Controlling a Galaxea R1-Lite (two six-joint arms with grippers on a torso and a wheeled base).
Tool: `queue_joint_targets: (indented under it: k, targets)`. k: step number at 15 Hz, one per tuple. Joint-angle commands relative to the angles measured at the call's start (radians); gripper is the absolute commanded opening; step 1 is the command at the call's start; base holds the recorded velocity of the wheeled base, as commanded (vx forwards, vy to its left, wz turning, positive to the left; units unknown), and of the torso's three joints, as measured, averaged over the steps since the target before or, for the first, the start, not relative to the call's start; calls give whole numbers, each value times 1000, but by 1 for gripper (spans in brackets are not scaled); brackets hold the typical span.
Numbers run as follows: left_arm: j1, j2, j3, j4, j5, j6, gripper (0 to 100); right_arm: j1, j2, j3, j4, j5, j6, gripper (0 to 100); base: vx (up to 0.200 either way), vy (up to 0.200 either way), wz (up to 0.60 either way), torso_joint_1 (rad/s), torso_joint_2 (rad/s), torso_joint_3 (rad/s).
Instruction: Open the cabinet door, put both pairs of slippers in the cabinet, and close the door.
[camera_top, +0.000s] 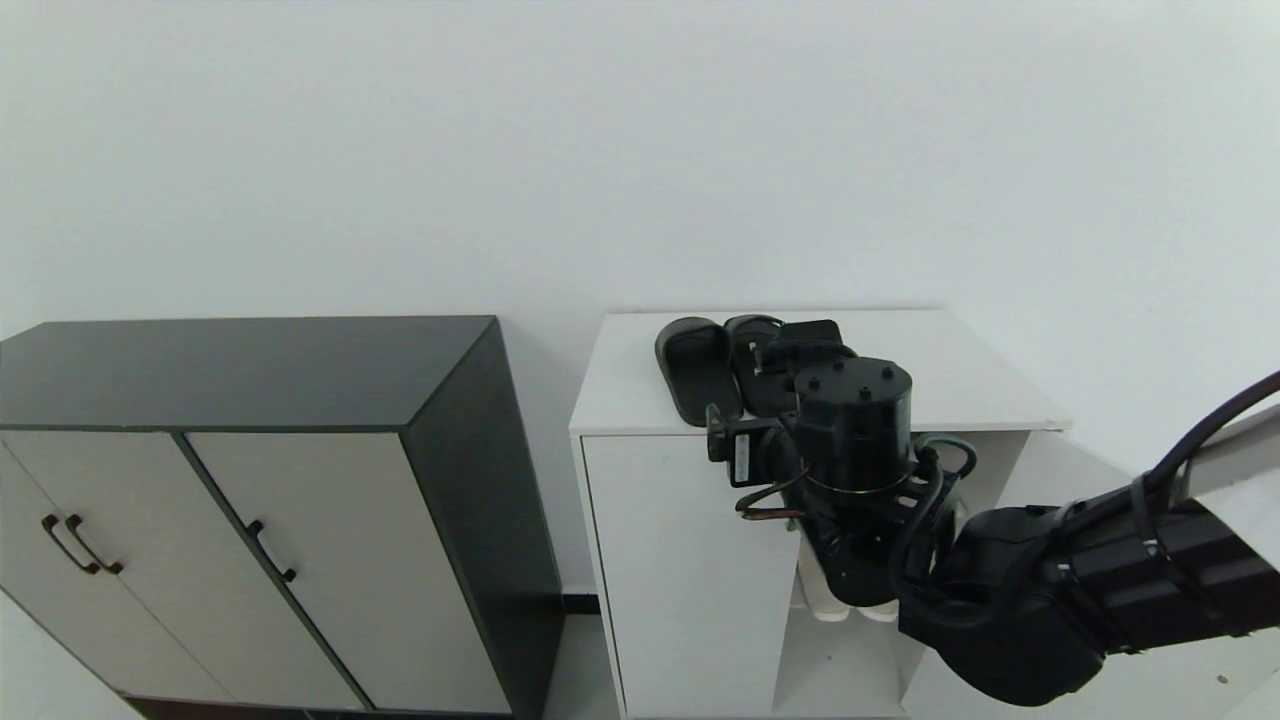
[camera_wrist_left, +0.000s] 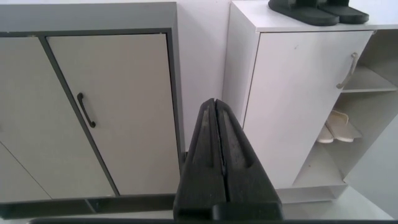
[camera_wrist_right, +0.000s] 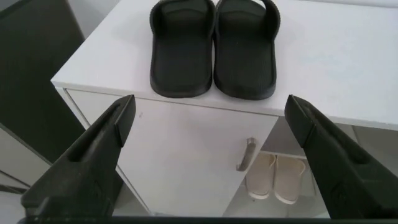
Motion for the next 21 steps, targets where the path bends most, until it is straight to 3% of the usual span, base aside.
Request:
queue_joint_targets:
  k: [1, 8, 11, 16, 21]
  targets:
    - [0, 2, 0, 0, -1, 0, 0, 0, 3, -2, -4, 0, 0, 100, 200, 0, 0, -12, -17, 2]
    - [0, 2, 0, 0, -1, 0, 0, -24, 29, -2, -15, 4, 1, 100, 200, 0, 0, 10, 3, 2]
    - [0, 2, 0, 0, -1, -1, 0, -47, 52, -26, 9, 9, 20, 100, 0, 0, 0, 0, 0, 0]
    - [0, 2, 0, 0, -1, 0, 0, -87, 78, -138, 178, 84, 89, 100, 0, 0, 0, 0, 0, 0]
    - [0, 2, 0, 0, -1, -1, 0, -118, 180, -241, 180, 116, 83, 100, 0, 0, 0, 0, 0, 0]
